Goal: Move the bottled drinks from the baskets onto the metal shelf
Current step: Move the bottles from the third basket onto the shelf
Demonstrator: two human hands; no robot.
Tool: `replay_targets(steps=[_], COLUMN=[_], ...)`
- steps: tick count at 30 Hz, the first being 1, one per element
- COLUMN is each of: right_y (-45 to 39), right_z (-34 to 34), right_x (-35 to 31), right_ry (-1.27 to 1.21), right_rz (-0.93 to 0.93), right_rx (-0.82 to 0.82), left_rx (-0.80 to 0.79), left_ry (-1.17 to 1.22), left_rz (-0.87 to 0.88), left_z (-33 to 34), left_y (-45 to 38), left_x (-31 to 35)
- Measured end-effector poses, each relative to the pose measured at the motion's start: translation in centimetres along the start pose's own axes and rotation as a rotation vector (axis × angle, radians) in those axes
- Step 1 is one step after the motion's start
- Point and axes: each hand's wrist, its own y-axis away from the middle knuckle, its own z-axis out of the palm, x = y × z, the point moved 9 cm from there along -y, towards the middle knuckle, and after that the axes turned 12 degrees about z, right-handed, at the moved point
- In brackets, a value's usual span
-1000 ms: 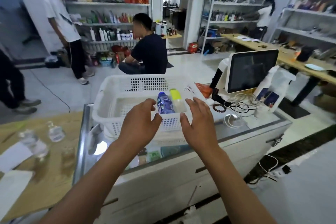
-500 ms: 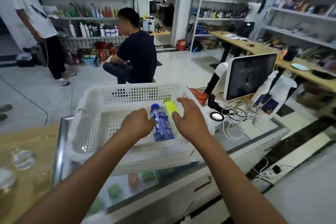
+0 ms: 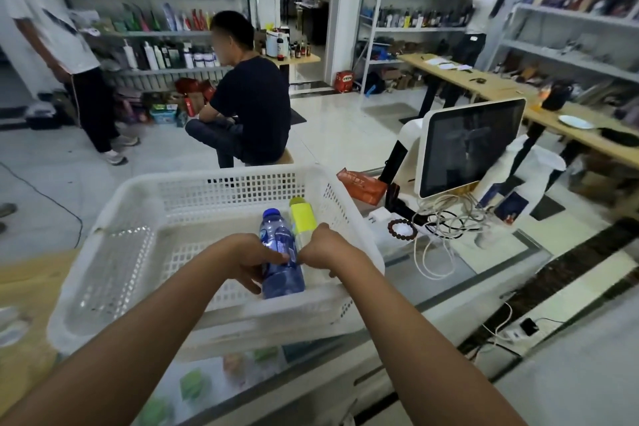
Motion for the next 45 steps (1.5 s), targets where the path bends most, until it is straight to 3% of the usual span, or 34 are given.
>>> replay_targets(steps=[9,13,15,21,26,30,40,45], right_y=[-1.6,-1.8,-1.6,-1.4,-1.5,-1.1,-1.4,-2.1], right_z=[-0.3,0.1,0.2,1.2,0.5,-1.0,-0.6,0.2], right_x=[0.4,1.2,1.3,0.5,0.1,-0.8,-0.9,0.1], right_ry=[-0.032,-0.213,-0.210,-0.066,0.256,0.252,0.354,0.288], right_rz=[0.037,0.108,0.146,0.117,0.068,0.026,0.002,0.042], right_rx=[0.003,-0.159,-0.221,-0.173,0.160,0.312,0.274,0.186], left_rx=[0.068,0.336,0.380,0.225,0.277,0.232,0.261,0.255], left_ry=[-0.087,-0.516,-0.652,-0.478,-0.437,-0.365,-0.350,-0.438], left_rz=[-0.041,0.112,0.179,0.116,0.123,0.091,0.103,0.125], left_z=[-0.7,-4.7,-5.0,-3.4,-3.9,-4.0,-3.8,-3.2], left_y=[-1.3,-0.6,-0.3,-2.0,-2.4,-2.5,-2.2,-2.2], left_x=[0.6,2.3,2.7,0.3,-0.1,-0.3,-0.3,-0.1])
